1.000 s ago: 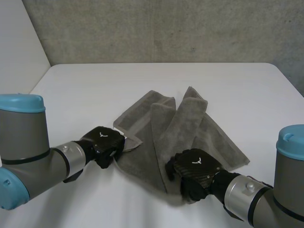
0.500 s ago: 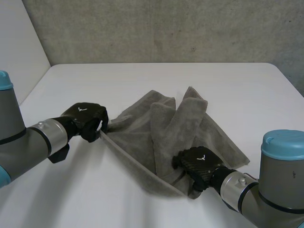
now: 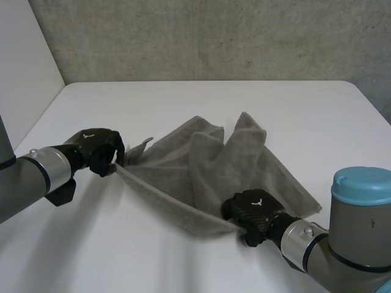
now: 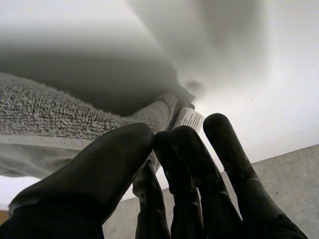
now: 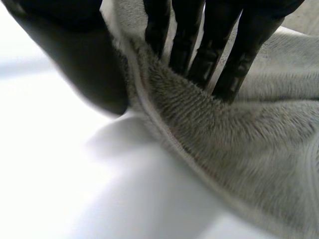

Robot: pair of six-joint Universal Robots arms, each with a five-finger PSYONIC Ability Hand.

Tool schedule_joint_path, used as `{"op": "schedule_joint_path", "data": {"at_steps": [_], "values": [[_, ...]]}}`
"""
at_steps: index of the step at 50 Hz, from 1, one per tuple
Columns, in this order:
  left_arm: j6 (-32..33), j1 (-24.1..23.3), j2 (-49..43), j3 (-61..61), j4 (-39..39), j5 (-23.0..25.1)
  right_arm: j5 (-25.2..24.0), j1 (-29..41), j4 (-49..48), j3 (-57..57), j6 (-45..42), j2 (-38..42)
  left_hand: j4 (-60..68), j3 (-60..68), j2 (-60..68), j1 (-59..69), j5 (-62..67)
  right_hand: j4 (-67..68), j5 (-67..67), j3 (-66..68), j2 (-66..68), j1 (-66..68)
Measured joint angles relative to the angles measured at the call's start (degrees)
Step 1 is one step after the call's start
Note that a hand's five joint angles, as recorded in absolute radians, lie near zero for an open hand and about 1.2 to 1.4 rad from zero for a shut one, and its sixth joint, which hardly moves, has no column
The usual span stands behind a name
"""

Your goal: Fold the towel.

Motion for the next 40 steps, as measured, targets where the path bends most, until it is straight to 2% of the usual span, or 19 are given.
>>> {"op": "schedule_joint_path", "data": {"at_steps": [2, 3, 7, 12, 16, 21, 24, 29, 36, 40], "values": [[-0.7, 0.1, 0.4, 0.1, -0.2, 0.1, 0.3, -0.2, 0.1, -0.6, 0.3, -0.3, 0.0, 0.0, 0.0, 0.0, 0.0, 12.2, 12.6, 11.8, 13.2, 12.6], [-1.1, 0.1, 0.7, 0.1, -0.2, 0.1, 0.5, -0.4, 0.2, -1.0, 0.5, -0.8, 0.0, 0.0, 0.0, 0.0, 0.0, 14.7, 14.5, 13.1, 14.9, 13.9], [-1.9, 0.0, 2.3, 0.5, -0.6, 0.4, 1.0, -1.2, 1.1, -3.3, 1.0, -4.2, 0.0, 0.0, 0.0, 0.0, 0.0, 15.3, 14.7, 13.1, 14.9, 13.9], [-4.0, 0.0, 6.2, 2.8, -2.1, 1.9, 1.0, -3.6, 6.0, -9.9, 1.3, -13.0, 0.0, 0.0, 0.0, 0.0, 0.0, 15.3, 14.7, 13.1, 14.9, 14.4], [-7.5, 0.0, 10.7, 6.9, -4.0, 3.3, 0.3, -6.2, 15.2, -19.8, 0.9, -19.8, 0.0, 0.0, 0.0, 0.0, 0.0, 15.8, 14.7, 13.1, 14.9, 14.5], [-11.1, 0.3, 14.4, 10.2, -4.9, 3.8, -1.0, -7.8, 26.5, -31.3, -1.1, -21.7, 0.0, 0.0, 0.0, 0.0, 0.0, 15.8, 14.8, 13.1, 14.9, 14.6], [-12.4, 0.4, 15.5, 11.0, -4.9, 3.9, -1.8, -8.0, 32.1, -36.2, -4.8, -20.4, 0.0, 0.0, 0.0, 0.0, 0.0, 15.8, 14.8, 13.1, 14.9, 14.6], [-13.1, 0.5, 14.6, 10.3, -4.6, 3.9, -1.7, -7.3, 39.3, -41.3, -14.6, -13.6, 0.0, 0.0, 0.0, 0.0, 0.0, 15.8, 14.9, 13.1, 14.9, 14.6], [-12.6, -0.5, 7.0, 10.1, -2.5, 3.6, -0.5, -5.0, 41.2, -44.3, -20.1, -2.4, 0.0, 0.0, 0.0, 0.0, 0.0, 15.8, 14.9, 13.1, 14.9, 14.6], [-12.8, -1.4, 0.2, 14.7, -0.1, 3.1, 0.8, -3.6, 39.4, -49.7, -21.0, 4.5, 0.0, 0.0, 0.0, 0.0, 0.0, 15.8, 14.9, 13.1, 14.9, 14.7]]}}
